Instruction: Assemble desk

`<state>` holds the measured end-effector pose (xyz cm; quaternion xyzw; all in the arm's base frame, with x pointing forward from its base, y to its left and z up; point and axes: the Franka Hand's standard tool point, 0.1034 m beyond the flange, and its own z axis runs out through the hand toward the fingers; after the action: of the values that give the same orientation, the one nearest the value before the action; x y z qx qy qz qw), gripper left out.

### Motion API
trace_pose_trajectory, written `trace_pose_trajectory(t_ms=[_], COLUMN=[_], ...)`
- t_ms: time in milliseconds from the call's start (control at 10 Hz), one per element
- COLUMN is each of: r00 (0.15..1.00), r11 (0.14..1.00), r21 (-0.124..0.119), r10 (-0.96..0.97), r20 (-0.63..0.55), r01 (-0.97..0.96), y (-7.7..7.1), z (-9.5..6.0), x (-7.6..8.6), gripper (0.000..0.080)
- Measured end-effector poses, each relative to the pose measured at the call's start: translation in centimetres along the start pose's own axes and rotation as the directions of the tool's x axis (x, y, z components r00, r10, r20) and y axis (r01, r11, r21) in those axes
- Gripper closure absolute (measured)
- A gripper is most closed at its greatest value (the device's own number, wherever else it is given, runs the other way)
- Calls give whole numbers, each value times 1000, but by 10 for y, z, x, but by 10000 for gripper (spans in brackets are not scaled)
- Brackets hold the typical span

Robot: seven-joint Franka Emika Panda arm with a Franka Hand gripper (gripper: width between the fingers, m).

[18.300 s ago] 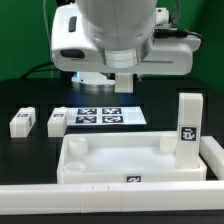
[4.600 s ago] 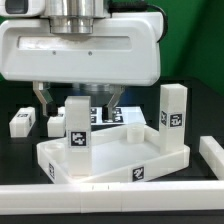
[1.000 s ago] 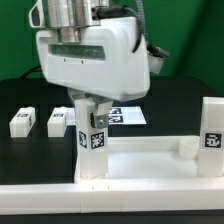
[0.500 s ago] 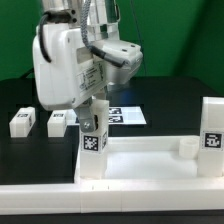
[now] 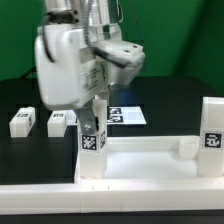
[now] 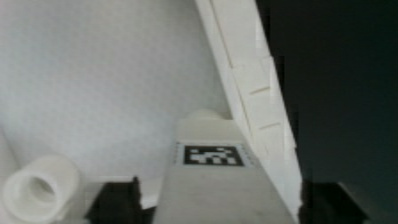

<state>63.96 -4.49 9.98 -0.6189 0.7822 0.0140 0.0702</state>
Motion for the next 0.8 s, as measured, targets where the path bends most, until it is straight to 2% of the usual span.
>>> trace_pose_trajectory(t_ms=[100, 200, 300, 600, 800], r00=[989, 940, 923, 800, 493], r11=[989, 940, 923, 800, 493], r21=[-2, 0, -2, -8, -49], r10=[-147, -341, -385, -599, -870], r20=[1, -1, -1, -4, -25], r01=[147, 341, 385, 599, 868], y=[1, 2, 2, 2, -2], z=[-1, -2, -1, 0, -5], x=[-8, -12, -11, -8, 3], gripper=[211, 211, 160, 150, 150])
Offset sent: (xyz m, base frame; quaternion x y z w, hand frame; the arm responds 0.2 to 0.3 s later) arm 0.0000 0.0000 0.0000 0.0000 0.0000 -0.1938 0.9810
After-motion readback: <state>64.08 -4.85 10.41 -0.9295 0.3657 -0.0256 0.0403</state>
